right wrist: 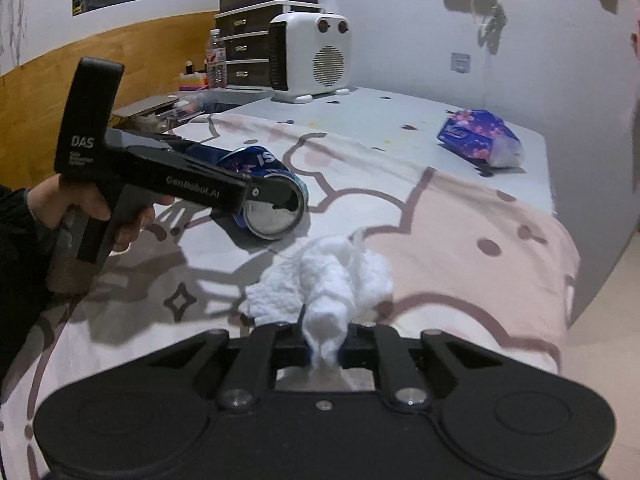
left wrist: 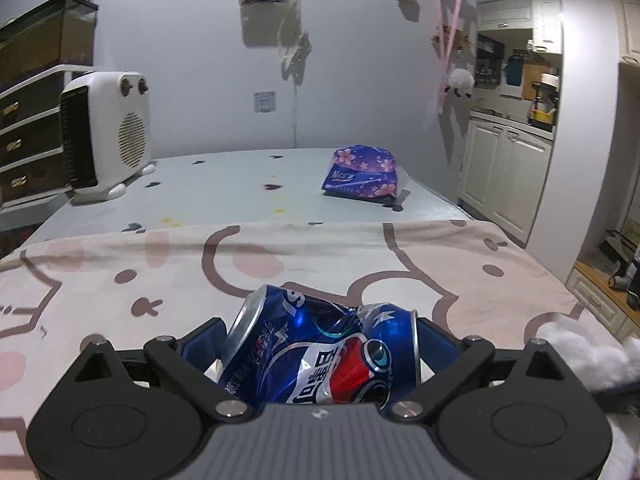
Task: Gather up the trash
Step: 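Lift the Pepsi can and white tissue off the bed with both tools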
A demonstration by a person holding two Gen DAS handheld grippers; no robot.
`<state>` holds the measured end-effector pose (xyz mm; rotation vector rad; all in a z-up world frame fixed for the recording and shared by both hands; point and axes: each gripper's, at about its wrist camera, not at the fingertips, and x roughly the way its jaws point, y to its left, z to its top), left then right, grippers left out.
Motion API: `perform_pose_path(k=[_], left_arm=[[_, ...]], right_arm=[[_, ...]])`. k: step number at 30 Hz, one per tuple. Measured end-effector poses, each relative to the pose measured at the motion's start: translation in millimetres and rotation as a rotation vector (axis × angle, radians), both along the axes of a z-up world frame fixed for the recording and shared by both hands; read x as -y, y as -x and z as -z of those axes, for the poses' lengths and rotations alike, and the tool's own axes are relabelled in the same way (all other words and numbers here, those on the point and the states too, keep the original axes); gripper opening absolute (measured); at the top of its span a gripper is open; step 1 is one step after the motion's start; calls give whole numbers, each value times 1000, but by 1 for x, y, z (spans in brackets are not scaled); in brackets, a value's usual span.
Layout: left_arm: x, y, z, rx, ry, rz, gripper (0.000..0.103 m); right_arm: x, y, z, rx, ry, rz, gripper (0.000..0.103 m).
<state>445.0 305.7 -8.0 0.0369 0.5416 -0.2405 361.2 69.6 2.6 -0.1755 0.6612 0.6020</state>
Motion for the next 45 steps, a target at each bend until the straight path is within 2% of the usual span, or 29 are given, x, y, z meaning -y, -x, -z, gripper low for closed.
perform_pose_path(k=[5,8,10,11,13,15,16,17,19,20,23,30,34,41,45], left_arm=[[7,9,-2,-10,6,-34,97],[13,13,-2,-11,3,-35,97],[18,16,-2,-9,-5,-33,97],[19,17,-2,-8,-7,-33,97],[22,20,-2,-6,-6,-30,97],[24,22,-1,-1,-11,-28,97],[24,22,-1,-1,-10,-28,97],[24,22,-1,-2,-7,-28,97],[24,23,-1,-3,-1,-29,97],[25,23,0,-2,-1,-28,97],[25,23,-1,-3,0,-29,97],[24,23,-1,-5,4,-30,97],[24,23,-1,-5,6,-30,97],[23,23,-1,-6,9,-29,97],[22,23,-1,-5,13,-31,97]], right_arm=[[27,29,-9,-21,-42,11,10],[42,49,-16,-48,-70,-29,12],[47,58,-16,-52,-80,-54,19],[48,59,-15,-49,-79,-58,27],[45,60,-9,-25,-44,-63,32],[41,56,0,1,5,-73,46],[39,53,4,4,17,-87,47],[39,51,6,-2,24,-98,46],[42,51,7,-24,7,-121,33],[44,53,6,-35,-8,-135,19],[51,65,-1,-30,-7,-136,11],[92,116,-40,-14,-4,-148,11],[102,138,-55,-47,28,-214,11],[53,115,-20,-81,73,-305,11],[33,94,1,-41,90,-304,13]])
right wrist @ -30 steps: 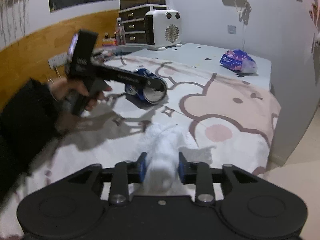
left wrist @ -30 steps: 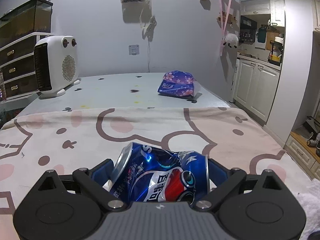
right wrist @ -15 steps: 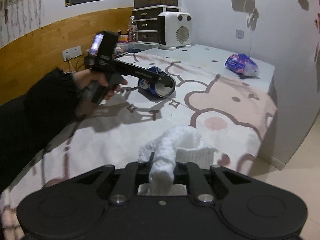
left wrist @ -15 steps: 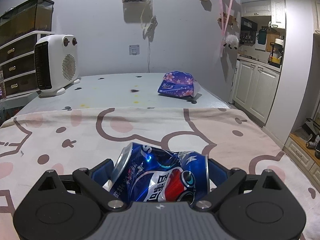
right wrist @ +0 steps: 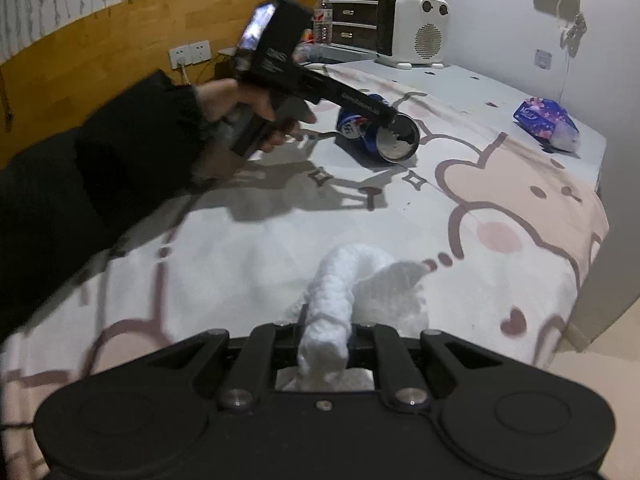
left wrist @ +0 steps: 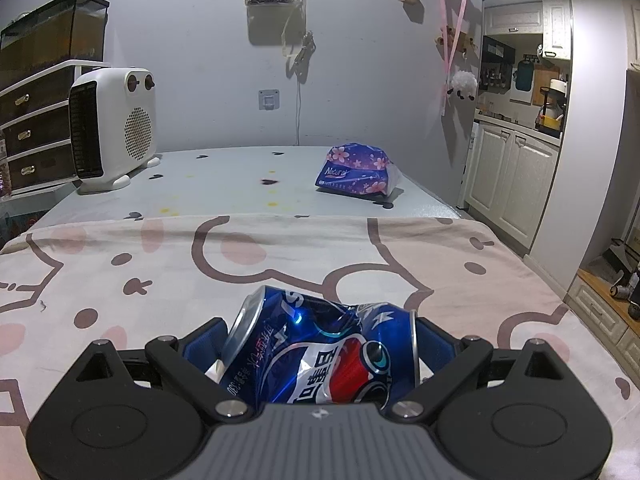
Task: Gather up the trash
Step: 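Lift the Pepsi can and white tissue off the bed with both tools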
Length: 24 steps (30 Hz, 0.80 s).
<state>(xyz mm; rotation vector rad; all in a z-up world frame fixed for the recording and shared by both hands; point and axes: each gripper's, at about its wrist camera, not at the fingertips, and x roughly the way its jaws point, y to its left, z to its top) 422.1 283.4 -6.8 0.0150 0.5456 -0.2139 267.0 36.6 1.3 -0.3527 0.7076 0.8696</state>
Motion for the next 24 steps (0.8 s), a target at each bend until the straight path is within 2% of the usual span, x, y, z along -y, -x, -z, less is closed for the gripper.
perform_pose_path(k=[2,4,5,6,8,10,13,15,16,18,20,24], left_arm=[[0,0,0,0,0,-3,97],[0,0,0,0,-1,-5,97],[1,0,0,1,-4,-7,97],[1,0,0,1,-6,-10,97],[3,1,-1,2,-13,-18,97],[6,3,-2,6,-25,-25,96],[10,13,-4,4,-20,-37,95],[14,22,-5,3,-24,-53,94],[16,27,-6,0,-25,-61,94],[21,38,-7,-3,-21,-75,94],[27,50,-9,-2,-26,-89,94],[35,81,-11,-6,-22,-127,93]], right_arm=[[-1,-3,4,40,-3,-15,21],[1,-2,6,89,12,-14,37],[2,-1,7,116,26,-7,51],[3,0,9,150,41,1,61],[8,0,11,172,42,4,70],[14,-6,14,148,6,14,73],[21,-16,18,81,-62,20,72],[25,-21,21,20,-121,17,64],[26,-20,21,15,-138,16,59],[27,-17,21,13,-163,20,34],[29,-13,22,-14,-197,28,21],[36,-4,21,-26,-225,68,15]])
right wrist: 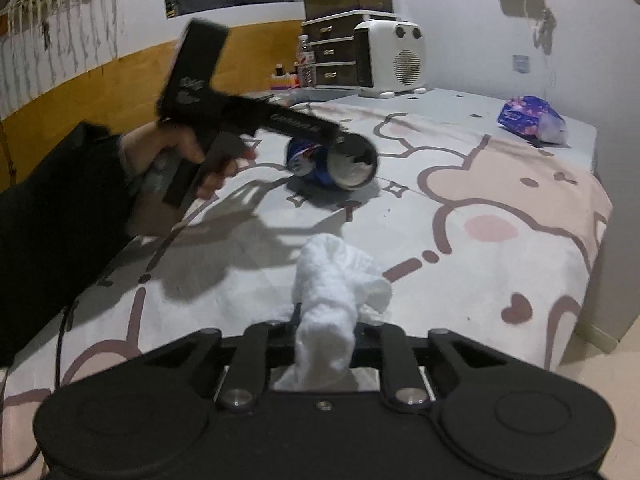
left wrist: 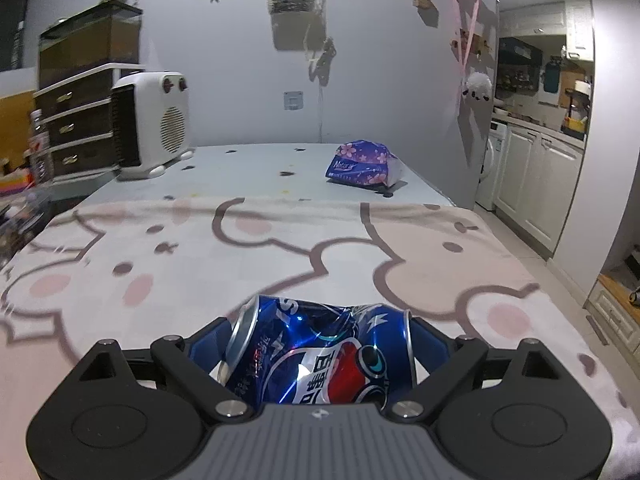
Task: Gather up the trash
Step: 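Lift the Pepsi can and white tissue off the bed with both tools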
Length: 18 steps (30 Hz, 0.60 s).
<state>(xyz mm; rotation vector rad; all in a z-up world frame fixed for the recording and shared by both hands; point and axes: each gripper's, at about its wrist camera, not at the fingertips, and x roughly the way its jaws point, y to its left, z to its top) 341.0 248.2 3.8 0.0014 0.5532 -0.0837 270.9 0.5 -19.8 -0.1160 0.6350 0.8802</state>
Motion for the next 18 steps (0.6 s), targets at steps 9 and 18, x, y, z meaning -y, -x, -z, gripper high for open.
perform_pose_path(k=[9,18], left_arm=[[17,73,-14,37,18,-91,92],[46,140,-29,70,31,-132,92]], right_arm=[[31,27,-16,-34,-49,99,14],[66,58,-31,-2,-91,213,14]])
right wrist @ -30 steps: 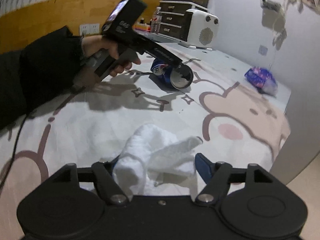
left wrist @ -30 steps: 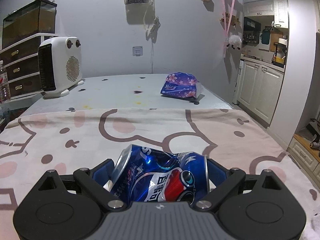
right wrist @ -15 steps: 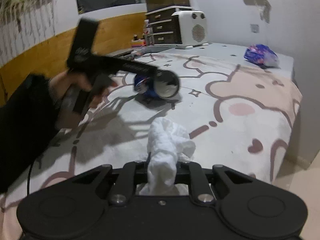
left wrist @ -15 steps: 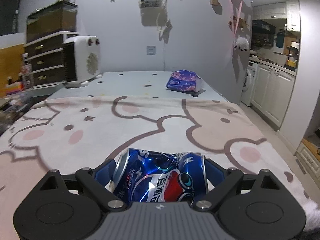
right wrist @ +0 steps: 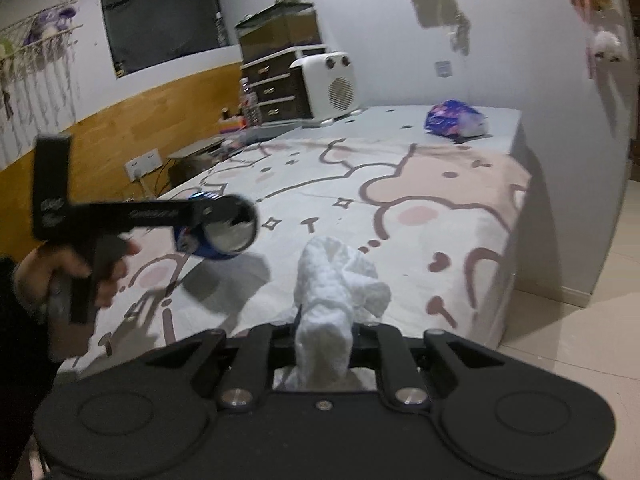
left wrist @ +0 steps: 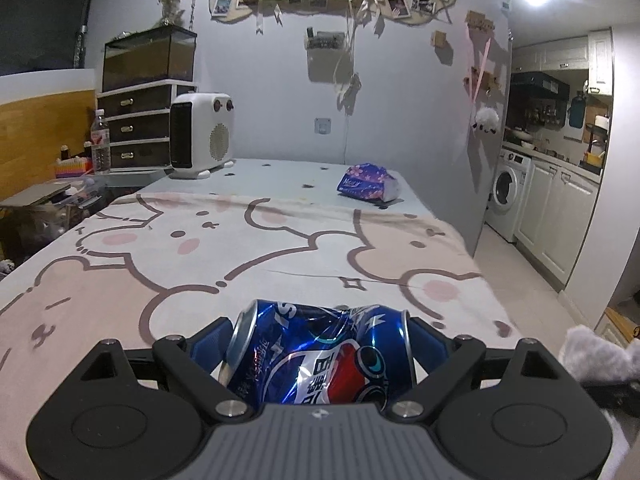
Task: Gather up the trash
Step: 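Lift the Pepsi can and white tissue off the bed with both tools, then carry the can and tissue over the yellow bin with both tools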
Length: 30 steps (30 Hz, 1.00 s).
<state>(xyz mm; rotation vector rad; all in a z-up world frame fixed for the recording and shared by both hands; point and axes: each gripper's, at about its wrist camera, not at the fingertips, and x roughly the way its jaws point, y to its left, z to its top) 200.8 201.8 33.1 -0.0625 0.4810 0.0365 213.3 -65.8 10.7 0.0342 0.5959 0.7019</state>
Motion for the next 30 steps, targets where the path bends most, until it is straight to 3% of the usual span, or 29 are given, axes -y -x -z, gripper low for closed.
perform_pose_path(k=[11,30], left_arm=[[58,67,-11,45,-26,18,92],[164,116,-16,66,-19,138,92]], right_arm=[[46,41,-12,78,12,135,14],[127,108,-22,145,37,324,14]])
